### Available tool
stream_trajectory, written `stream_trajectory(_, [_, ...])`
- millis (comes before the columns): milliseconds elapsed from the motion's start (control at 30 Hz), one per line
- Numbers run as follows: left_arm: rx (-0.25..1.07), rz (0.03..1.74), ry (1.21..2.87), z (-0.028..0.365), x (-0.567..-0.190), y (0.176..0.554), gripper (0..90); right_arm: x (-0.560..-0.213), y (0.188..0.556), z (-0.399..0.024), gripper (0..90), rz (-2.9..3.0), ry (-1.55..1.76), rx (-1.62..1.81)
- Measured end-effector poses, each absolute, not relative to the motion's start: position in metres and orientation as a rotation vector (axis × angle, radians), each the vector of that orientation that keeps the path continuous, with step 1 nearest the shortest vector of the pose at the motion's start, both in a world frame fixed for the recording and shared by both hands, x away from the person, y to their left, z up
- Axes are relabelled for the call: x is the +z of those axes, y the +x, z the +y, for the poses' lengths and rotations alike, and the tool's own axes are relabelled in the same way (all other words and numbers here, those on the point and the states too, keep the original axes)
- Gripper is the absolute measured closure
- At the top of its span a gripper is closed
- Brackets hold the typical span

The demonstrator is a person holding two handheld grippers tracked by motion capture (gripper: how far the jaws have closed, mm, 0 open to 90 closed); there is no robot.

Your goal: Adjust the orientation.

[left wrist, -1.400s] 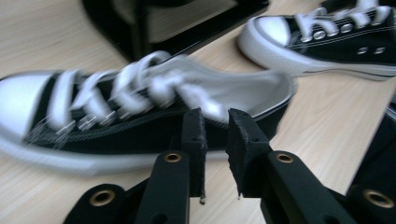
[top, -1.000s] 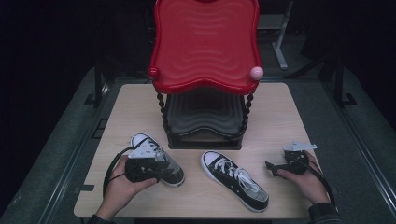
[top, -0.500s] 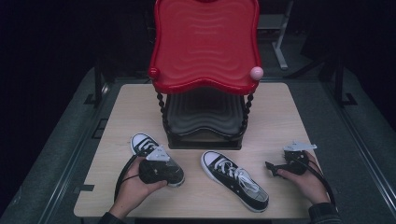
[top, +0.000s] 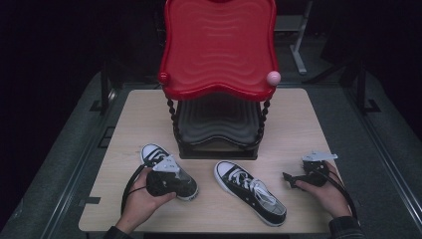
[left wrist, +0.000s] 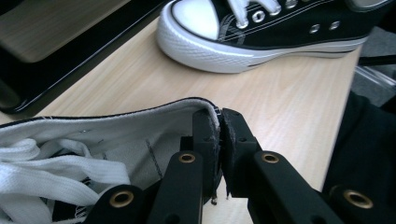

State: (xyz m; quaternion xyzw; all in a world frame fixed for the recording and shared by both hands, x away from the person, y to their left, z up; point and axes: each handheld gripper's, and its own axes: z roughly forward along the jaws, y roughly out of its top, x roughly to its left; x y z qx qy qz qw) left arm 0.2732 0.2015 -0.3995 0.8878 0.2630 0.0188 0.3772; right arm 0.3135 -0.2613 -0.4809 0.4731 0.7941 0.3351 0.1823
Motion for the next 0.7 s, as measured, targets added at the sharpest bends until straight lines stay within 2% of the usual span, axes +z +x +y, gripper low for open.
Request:
stream_trajectory(433, [-0.082,0.457,2.338,0.151,-0.401,0.229,85.1,-0.481,0.313,-0.261,4.3,2.243,1.335,0.945])
stream_trajectory(700, [-0.125,0.385,2.378,0.136,-0.405,0.211,85.1,-0.481,0.313,-0.261,4.3,2.244,1.333,0.945])
